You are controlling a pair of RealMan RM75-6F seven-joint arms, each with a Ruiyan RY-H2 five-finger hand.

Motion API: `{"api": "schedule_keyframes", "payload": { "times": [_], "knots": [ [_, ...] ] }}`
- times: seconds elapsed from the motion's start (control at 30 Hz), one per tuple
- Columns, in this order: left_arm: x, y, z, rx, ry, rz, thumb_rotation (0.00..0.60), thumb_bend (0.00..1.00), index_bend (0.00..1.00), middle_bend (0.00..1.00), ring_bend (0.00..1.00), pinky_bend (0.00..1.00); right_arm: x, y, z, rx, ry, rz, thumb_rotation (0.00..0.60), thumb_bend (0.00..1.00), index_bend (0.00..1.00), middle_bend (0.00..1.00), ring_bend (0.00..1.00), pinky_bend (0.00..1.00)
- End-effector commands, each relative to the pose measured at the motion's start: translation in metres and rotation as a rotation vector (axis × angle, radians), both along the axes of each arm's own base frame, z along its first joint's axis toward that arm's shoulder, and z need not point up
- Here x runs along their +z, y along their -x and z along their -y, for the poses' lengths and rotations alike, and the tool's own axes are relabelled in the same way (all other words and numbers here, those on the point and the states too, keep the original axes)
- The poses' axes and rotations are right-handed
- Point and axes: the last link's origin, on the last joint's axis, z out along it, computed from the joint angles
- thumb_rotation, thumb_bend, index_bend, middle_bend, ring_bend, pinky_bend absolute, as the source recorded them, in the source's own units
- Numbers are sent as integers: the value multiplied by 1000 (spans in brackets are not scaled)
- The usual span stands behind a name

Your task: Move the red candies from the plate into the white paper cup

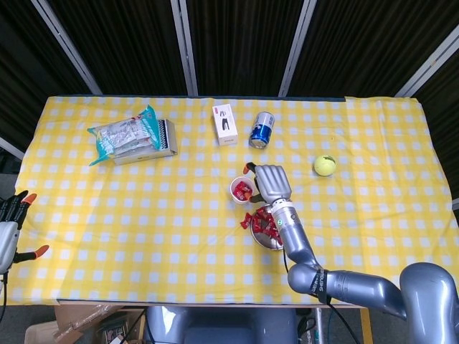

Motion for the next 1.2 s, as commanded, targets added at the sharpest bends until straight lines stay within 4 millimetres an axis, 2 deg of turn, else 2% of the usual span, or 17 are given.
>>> {"api": "schedule_keyframes", "payload": {
  "times": [0.03,0.17,0.3,0.43,0.67,0.77,0.9,1.2],
  "knots": [
    [0,0,0,0,0,0,600,63,0,0,0,0,1,-1,-1,5,2,2,600,295,384,865,833,947],
    [0,0,0,1,-2,0,600,63,0,0,0,0,10,-6,-8,31,15,10,600,294,384,865,833,947],
    [1,0,0,-2,-6,-1,600,63,0,0,0,0,24,-6,-23,58,26,2,600,294,384,865,833,947],
    [1,-1,1,-10,-11,-5,600,63,0,0,0,0,37,6,-41,61,28,-37,600,294,377,865,833,947],
    [2,-2,3,-24,-26,-13,600,63,0,0,0,0,55,41,-81,36,19,-121,600,294,341,865,833,947],
    [1,-3,4,-35,-31,-17,600,63,0,0,0,0,55,53,-96,16,5,-119,600,294,322,865,833,947],
    [0,-5,4,-51,-40,-26,600,63,0,0,0,0,42,72,-116,-47,-47,-126,600,294,311,865,833,947],
    [-2,-6,4,-58,-41,-32,600,63,0,0,0,0,22,83,-117,-94,-60,-115,600,293,298,865,833,947]
  ]
}}
